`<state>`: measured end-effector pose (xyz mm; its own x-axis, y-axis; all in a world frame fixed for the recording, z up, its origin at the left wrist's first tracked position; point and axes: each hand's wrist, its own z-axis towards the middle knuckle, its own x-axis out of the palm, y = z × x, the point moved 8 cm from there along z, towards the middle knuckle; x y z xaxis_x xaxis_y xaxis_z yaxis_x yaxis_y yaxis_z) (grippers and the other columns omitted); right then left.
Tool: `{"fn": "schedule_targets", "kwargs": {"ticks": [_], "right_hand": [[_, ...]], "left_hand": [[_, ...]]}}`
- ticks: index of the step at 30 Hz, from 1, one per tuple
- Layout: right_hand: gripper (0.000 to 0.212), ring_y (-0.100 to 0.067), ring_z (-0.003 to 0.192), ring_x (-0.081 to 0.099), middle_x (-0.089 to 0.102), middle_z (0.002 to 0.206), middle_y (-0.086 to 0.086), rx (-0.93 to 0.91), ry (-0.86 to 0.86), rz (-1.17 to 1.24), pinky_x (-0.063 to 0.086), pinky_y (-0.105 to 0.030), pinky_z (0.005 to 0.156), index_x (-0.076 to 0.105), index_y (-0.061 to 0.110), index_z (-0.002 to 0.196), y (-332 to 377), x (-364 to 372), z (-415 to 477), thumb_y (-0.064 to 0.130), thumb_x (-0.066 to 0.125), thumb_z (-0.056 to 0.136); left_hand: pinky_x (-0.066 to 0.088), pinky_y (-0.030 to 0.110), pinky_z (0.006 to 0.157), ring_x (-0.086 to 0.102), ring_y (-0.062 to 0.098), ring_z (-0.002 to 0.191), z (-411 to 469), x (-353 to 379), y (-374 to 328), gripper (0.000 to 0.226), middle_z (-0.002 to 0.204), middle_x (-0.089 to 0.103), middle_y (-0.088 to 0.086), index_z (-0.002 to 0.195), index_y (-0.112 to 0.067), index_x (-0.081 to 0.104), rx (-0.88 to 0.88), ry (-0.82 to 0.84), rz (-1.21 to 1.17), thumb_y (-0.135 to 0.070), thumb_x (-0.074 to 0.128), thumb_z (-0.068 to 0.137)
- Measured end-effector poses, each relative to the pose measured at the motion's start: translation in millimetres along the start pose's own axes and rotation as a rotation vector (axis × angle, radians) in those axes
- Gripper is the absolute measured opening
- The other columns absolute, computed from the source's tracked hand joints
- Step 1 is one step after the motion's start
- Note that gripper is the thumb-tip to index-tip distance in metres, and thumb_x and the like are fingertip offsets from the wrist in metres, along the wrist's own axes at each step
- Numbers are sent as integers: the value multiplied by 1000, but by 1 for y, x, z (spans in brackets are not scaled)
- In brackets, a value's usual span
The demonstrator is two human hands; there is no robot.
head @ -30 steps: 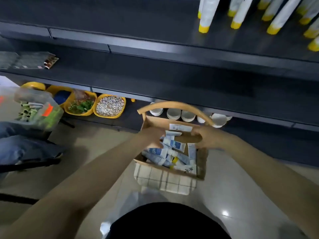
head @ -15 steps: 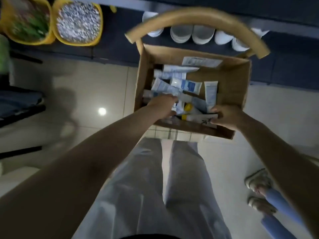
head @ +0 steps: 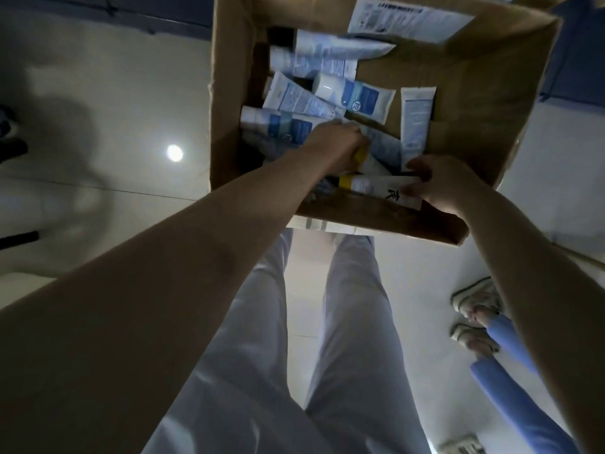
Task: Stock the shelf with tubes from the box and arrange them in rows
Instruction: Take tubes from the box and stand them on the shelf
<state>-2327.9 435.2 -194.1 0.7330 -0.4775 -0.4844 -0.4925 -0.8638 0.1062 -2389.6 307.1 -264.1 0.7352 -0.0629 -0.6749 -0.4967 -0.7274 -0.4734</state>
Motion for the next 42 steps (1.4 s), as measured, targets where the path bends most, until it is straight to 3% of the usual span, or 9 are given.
{"fn": "schedule_targets", "kwargs": {"ticks": [11,15,21,27,30,35,37,40,42], "right_hand": [[39,-30,111,56,61,123,-13,-22,-5,-30,40,-31,82,60,10,123,-3,3,0,22,66,86],[37,-31,109,57,62,121,-14,-27,-1,-116,44,-35,88,62,11,123,-1,5,0,24,63,88],[27,-23,82,56,66,102,-11,40,-103,-217,44,-31,76,65,8,111,-11,12,13,25,60,90],[31,-30,97,59,63,112,-13,3,-45,-197,45,-36,84,62,13,118,-4,21,9,29,58,92],[35,-32,111,55,60,123,-13,-40,24,-95,41,-35,89,61,15,123,4,23,11,31,58,91],[40,-29,118,51,55,133,-10,-40,138,70,38,-36,98,57,19,128,2,36,24,36,55,92],[42,-29,119,50,53,135,-9,-25,179,67,36,-34,96,56,18,130,0,43,29,37,53,93],[43,-29,122,49,52,138,-9,1,206,107,35,-36,101,56,16,131,-4,50,37,38,52,93],[44,-30,121,50,52,137,-10,21,205,148,36,-37,103,56,15,130,-7,52,39,39,52,93]], "left_hand": [[42,39,88,49,31,113,-1,4,1,44,127,55,8,127,-18,56,-1,-33,40,-24,61,84],[43,38,89,52,32,111,-5,2,7,43,121,58,13,127,-25,53,-60,-3,-68,-30,60,85],[42,30,83,55,23,106,-25,-15,27,37,116,59,6,115,-19,57,-128,-18,-384,-22,70,80],[47,34,79,54,20,99,-60,-38,62,29,109,53,1,101,-23,53,-211,-44,-461,-18,72,79],[45,35,82,51,22,101,-70,-45,74,28,111,49,1,100,-25,51,-240,-41,-387,-17,69,80],[36,46,102,33,34,124,-77,-33,72,55,131,36,9,134,-32,43,-281,92,-74,-8,58,86],[33,50,103,30,34,125,-80,-29,71,54,133,35,9,134,-31,42,-277,98,-12,-18,62,85],[32,49,100,31,34,125,-79,-27,63,52,132,37,10,125,-24,48,-231,51,89,-50,62,82],[33,47,98,34,34,123,-77,-26,58,53,129,40,13,119,-16,52,-214,2,107,-55,59,82]]}}
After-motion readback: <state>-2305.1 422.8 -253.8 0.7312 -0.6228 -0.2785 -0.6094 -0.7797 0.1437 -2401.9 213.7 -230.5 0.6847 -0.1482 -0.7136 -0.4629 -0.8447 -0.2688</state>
